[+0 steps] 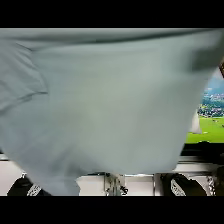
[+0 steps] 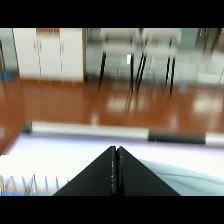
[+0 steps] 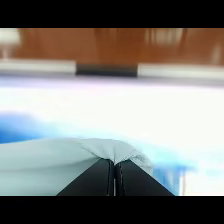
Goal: Fold the shirts.
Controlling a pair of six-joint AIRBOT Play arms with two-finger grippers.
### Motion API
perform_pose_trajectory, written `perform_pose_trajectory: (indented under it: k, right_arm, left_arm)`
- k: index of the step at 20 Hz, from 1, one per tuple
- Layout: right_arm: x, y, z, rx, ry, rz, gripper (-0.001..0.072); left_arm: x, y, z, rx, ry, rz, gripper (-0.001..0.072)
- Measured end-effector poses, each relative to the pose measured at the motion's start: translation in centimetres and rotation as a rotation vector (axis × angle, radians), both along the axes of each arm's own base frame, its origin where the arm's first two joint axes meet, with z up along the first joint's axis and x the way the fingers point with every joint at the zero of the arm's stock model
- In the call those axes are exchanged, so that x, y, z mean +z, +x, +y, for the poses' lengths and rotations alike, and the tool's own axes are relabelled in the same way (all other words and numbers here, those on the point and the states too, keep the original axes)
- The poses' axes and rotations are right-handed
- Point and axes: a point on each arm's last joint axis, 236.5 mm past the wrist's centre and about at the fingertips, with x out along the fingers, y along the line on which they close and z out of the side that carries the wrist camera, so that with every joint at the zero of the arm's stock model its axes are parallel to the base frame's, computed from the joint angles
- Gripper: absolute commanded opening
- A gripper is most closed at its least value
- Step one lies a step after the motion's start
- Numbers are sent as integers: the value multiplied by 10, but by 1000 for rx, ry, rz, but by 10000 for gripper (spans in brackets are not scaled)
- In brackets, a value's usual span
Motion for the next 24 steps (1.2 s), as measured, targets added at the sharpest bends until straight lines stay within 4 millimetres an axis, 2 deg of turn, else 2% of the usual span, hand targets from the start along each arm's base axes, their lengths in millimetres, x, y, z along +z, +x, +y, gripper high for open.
perform_pose_trajectory:
  k: [4,5,7,9,11,13,16,17,18,19,20,21,22,23,24]
  right_arm:
    - [-138,65,-3,13,27,444,59]
    - [-166,82,-3,13,40,508,59]
    - [-219,119,1,12,95,592,59]
    - [-254,153,6,-3,159,603,59]
    - [-276,183,6,-38,217,570,59]
    - [-285,209,3,-77,259,514,59]
    - [-296,230,-6,-133,285,467,66]
    - [-303,232,-7,-143,289,478,122]
    - [-309,231,-5,-147,292,499,334]
    - [-316,228,-2,-145,294,527,534]
    - [-322,222,1,-135,291,561,541]
    - [-325,215,3,-125,293,595,541]
    - [-325,206,2,-110,280,624,542]
    - [-322,195,-1,-97,262,651,541]
    - [-319,183,-7,-84,233,684,541]
  left_arm:
    - [-158,72,7,-16,-76,380,32]
    - [-192,88,6,-24,-106,442,32]
    - [-251,119,3,-42,-163,532,33]
    - [-291,148,-1,-57,-225,573,32]
    - [-316,178,-4,-64,-264,572,33]
    - [-333,205,-7,-65,-288,558,32]
    - [-363,231,-19,-74,-331,573,33]
    - [-375,234,-25,-83,-342,598,50]
    - [-389,235,-33,-92,-356,633,229]
    - [-401,234,-39,-97,-380,671,577]
    - [-412,231,-44,-98,-410,715,720]
    - [-419,227,-45,-95,-437,752,720]
    - [-423,221,-44,-96,-454,798,667]
    - [-423,214,-40,-94,-471,839,486]
    - [-423,203,-31,-90,-479,893,446]
